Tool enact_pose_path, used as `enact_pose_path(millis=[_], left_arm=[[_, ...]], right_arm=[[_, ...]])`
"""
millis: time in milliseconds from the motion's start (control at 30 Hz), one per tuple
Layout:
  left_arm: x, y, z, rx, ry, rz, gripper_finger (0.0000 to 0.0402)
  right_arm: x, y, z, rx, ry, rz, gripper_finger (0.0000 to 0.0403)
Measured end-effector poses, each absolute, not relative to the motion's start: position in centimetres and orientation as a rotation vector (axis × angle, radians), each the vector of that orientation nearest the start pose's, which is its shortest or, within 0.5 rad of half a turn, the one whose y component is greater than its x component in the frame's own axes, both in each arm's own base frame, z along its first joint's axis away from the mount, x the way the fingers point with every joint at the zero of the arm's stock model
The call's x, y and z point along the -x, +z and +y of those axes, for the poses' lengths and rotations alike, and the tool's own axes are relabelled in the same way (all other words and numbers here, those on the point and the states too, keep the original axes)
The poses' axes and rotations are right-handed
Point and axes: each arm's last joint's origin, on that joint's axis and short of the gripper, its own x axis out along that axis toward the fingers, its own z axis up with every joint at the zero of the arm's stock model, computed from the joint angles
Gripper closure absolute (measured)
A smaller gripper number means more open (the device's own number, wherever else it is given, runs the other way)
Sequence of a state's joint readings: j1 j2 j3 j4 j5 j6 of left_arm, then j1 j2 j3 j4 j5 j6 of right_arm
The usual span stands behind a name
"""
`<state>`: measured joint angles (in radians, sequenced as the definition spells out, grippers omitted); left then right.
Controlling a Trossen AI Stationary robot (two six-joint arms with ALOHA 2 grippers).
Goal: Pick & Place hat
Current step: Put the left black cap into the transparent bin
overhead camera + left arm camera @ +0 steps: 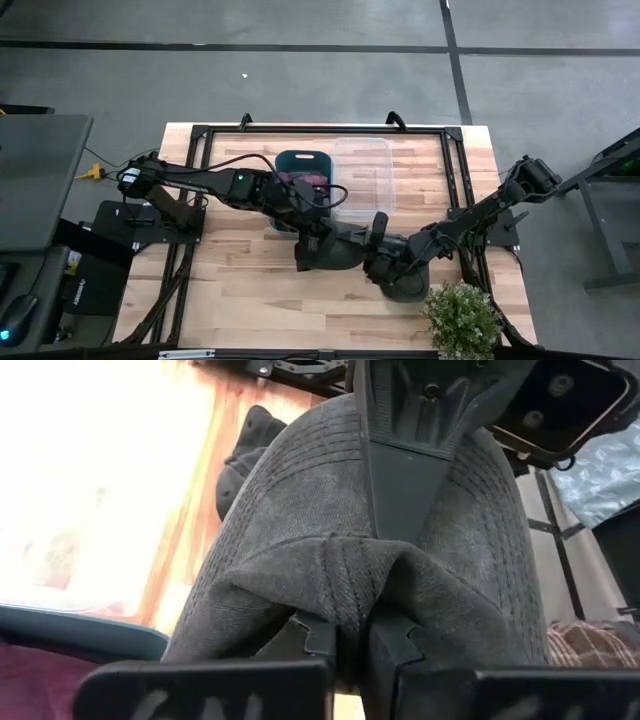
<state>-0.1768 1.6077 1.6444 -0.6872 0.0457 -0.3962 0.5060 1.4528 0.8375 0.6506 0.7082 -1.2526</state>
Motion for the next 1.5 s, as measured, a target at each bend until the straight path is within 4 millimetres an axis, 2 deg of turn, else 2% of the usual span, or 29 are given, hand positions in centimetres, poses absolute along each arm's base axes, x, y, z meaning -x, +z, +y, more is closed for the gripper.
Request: enact_pose_path(millis=[100,400,600,967,1267,1500], left_arm=[[-34.4,37.8,-6.3,0.338,-0.081,0.684,0.036],[-34.2,37.6,-6.2,0.345,-0.065,0.707,0.0222],[-33.8,37.1,-6.0,0.349,0.02,0.76,0.0169],[-33.2,36.7,-5.8,0.35,0.09,0.827,0.0156],[-32.0,41.1,-5.6,0.361,0.074,0.78,0.0155],[-30.0,42.5,-5.2,0.406,0.144,0.887,0.0155]], right_arm=[[-28.3,27.7,13.5,1.223,-0.197,0.103,0.0398],[-28.3,27.6,13.5,1.22,-0.211,0.116,0.0398],[-28.3,27.6,13.4,1.221,-0.221,0.127,0.0398],[-28.3,27.3,13.3,1.219,-0.222,0.155,0.0398],[-28.3,27.3,13.3,1.209,-0.223,0.162,0.0398],[-28.3,27.1,13.2,1.218,-0.243,0.194,0.0398]])
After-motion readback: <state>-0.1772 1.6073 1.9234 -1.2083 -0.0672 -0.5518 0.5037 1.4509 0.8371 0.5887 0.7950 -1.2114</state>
